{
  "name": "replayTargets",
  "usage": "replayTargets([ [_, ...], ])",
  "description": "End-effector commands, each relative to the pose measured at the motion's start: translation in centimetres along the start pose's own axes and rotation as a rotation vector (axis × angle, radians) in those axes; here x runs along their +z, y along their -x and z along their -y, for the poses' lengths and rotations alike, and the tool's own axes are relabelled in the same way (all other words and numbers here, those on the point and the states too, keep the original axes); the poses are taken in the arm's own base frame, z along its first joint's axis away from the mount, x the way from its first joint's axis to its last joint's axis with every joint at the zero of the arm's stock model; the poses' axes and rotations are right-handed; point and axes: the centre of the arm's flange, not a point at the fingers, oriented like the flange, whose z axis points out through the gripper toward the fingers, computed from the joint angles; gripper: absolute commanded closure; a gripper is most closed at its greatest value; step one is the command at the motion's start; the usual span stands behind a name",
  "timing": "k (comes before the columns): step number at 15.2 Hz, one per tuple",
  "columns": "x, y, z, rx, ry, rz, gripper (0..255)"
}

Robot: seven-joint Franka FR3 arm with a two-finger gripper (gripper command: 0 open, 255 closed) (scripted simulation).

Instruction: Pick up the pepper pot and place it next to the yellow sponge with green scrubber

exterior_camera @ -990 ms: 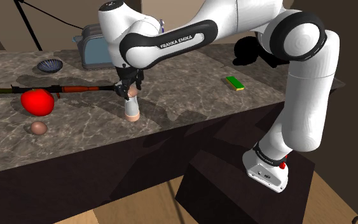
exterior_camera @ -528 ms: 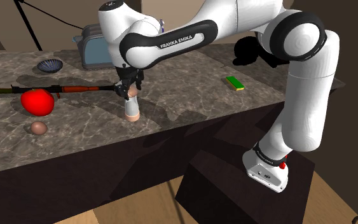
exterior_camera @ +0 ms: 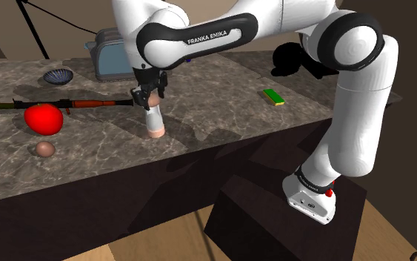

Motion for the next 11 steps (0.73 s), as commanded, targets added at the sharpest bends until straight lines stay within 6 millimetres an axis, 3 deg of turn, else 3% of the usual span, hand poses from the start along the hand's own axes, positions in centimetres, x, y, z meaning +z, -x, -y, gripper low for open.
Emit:
replayTargets([
  [1, -1.1, 0.1, -0.1, 0.0, 0.0, 0.0, 255],
  [11, -6.3, 0.1, -0.8, 0.0, 0.0, 0.0, 255],
])
